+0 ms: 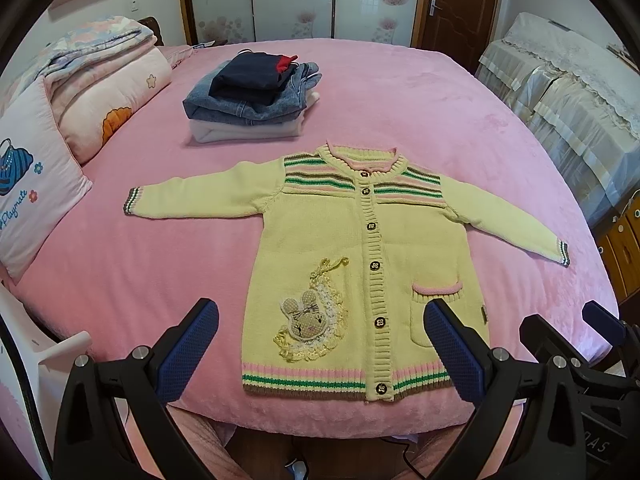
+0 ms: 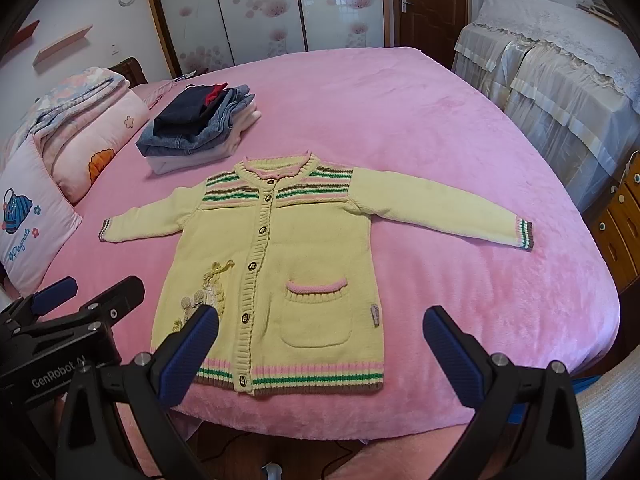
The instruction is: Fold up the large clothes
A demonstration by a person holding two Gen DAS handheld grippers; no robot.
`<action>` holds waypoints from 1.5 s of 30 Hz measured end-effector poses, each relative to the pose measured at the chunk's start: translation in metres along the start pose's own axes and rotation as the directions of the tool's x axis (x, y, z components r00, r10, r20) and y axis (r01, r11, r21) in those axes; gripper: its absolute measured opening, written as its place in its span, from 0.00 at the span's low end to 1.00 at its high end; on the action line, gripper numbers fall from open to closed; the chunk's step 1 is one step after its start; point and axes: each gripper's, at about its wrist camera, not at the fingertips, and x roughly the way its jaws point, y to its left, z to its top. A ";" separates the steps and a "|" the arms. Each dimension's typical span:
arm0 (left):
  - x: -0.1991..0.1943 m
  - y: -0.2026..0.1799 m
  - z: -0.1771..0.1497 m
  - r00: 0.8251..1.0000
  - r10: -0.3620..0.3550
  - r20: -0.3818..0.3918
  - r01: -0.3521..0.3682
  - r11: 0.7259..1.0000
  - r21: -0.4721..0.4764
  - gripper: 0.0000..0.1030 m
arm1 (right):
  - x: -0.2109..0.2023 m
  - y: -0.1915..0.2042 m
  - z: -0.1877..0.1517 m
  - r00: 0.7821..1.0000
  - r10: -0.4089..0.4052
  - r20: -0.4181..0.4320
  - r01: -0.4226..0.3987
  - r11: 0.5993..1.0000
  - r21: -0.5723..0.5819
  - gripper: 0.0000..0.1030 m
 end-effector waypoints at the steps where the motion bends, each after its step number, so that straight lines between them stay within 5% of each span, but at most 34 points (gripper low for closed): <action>1: 0.000 0.000 0.000 1.000 0.003 0.000 -0.003 1.000 0.002 0.98 | 0.000 0.000 0.000 1.000 0.000 0.001 0.000 1.000 0.000 0.99; 30: 0.003 -0.002 0.003 1.000 0.012 0.006 -0.012 1.000 0.019 0.98 | 0.009 0.000 -0.002 1.000 0.013 -0.007 -0.013 1.000 0.019 0.99; 45: 0.019 -0.010 0.029 1.000 -0.012 -0.013 0.013 0.999 0.036 0.99 | 0.022 -0.011 0.020 0.999 0.042 0.021 -0.043 0.998 0.043 0.99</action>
